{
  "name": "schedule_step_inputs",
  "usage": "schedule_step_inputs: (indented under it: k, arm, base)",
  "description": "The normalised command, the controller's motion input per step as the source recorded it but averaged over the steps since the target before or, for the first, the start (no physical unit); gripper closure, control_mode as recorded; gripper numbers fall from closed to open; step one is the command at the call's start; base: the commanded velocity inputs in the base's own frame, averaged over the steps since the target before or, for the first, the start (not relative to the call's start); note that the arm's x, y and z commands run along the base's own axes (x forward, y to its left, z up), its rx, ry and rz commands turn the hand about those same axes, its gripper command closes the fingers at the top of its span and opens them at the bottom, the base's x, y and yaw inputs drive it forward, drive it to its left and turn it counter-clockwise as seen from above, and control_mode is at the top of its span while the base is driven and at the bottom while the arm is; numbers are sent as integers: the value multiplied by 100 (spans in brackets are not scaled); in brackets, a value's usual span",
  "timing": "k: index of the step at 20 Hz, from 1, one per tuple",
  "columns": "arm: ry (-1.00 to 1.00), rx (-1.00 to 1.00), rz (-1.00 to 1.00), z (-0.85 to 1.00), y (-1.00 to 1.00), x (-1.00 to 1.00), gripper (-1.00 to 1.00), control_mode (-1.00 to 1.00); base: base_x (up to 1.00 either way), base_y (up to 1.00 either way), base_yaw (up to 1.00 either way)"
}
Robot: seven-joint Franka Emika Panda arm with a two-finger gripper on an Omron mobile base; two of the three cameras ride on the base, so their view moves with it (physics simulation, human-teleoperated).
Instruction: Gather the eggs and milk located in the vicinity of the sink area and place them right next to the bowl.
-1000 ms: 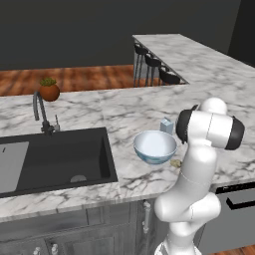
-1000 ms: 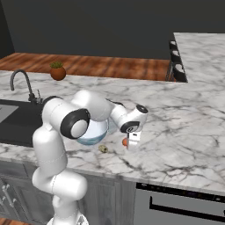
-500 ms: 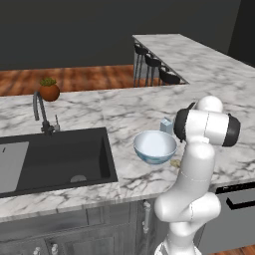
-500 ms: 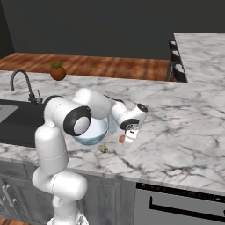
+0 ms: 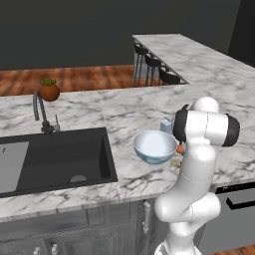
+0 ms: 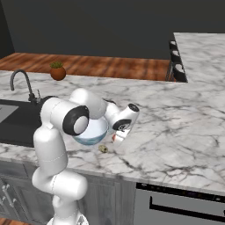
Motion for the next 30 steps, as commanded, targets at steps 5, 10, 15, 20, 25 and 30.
schedule_step_inputs:
  k: [5, 10, 15, 20, 25, 30]
  arm:
    - [2, 4, -11, -19, 0, 21, 100, -100]
    - [2, 4, -10, -20, 0, 33, 100, -100]
    - [0, 2, -8, -7, 5, 15, 100, -100]
    - [0, 0, -4, -11, 14, 0, 100, -100]
    - [0, 0, -4, -24, 7, 3, 100, -100]
    - [0, 0, -3, -26, 9, 11, 100, -100]
  base:
    - [0, 0, 0]
    - [0, 0, 0]
    - [0, 0, 0]
    - [0, 0, 0]
    - [0, 0, 0]
    - [0, 0, 0]
